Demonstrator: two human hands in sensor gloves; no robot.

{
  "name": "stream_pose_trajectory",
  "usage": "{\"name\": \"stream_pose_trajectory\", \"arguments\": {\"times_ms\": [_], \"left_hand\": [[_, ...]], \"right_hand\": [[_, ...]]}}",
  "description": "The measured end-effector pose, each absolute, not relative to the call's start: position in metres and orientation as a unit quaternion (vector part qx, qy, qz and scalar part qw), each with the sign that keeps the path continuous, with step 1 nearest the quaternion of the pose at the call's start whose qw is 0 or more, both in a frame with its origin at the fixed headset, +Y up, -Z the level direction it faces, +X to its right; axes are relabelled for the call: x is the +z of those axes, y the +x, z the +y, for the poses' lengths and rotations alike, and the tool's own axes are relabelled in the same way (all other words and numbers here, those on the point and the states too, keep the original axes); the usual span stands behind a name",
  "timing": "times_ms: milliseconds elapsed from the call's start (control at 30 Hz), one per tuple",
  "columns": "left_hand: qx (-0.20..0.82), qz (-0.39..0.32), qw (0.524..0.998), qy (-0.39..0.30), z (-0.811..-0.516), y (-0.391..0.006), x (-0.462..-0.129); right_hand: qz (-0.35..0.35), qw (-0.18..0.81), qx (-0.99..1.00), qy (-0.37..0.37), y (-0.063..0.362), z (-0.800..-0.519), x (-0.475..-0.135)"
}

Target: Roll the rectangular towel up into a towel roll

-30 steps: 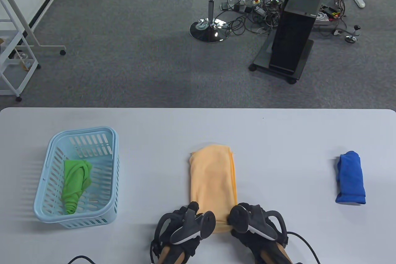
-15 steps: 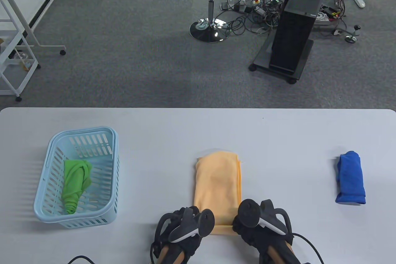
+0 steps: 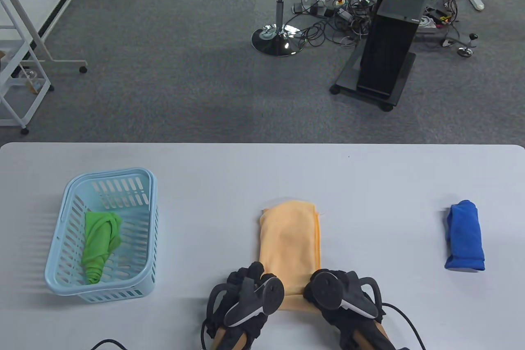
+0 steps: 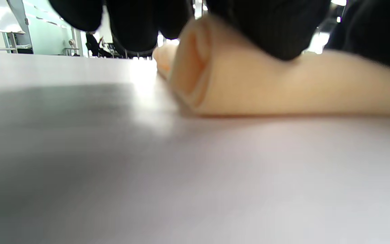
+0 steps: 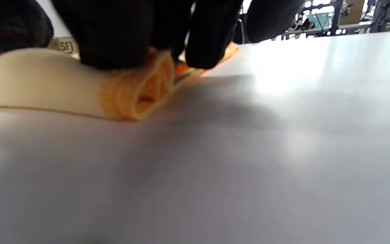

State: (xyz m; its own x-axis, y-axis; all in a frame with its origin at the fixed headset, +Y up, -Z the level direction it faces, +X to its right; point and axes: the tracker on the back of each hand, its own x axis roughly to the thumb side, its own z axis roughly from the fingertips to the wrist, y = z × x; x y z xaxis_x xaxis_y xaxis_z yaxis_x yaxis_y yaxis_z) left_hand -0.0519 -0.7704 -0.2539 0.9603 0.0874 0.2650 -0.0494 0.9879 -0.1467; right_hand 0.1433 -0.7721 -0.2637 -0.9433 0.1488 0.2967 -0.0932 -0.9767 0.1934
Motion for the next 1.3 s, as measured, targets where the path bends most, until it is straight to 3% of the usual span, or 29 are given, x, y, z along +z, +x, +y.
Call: {"name": "stream_pose_trajectory", "arguments": {"times_ms": [167,533,667,1067,1300], "left_hand": [[0.028,-0.202,0.975,-0.085,-0.772,-0.048,-0.251],[-0.038,-0.186,0.967,-0.169,-0.779,-0.043,-0.25],[-0.03,-0.182,0.975,-0.125,-0.782,-0.042,-0.25],[0.009,-0.163,0.982,-0.096,-0.773,-0.046,-0.25],[0.007,-0.162,0.98,-0.117,-0.773,-0.047,-0.25]], "right_hand": [[0.13,0.077,0.979,0.136,0.149,-0.771,-0.265],[0.159,0.013,0.978,0.134,0.143,-0.78,-0.264],[0.135,0.012,0.981,0.14,0.141,-0.782,-0.262],[0.128,0.067,0.98,0.136,0.146,-0.779,-0.266],[0.218,0.1,0.962,0.133,0.154,-0.771,-0.267]]}}
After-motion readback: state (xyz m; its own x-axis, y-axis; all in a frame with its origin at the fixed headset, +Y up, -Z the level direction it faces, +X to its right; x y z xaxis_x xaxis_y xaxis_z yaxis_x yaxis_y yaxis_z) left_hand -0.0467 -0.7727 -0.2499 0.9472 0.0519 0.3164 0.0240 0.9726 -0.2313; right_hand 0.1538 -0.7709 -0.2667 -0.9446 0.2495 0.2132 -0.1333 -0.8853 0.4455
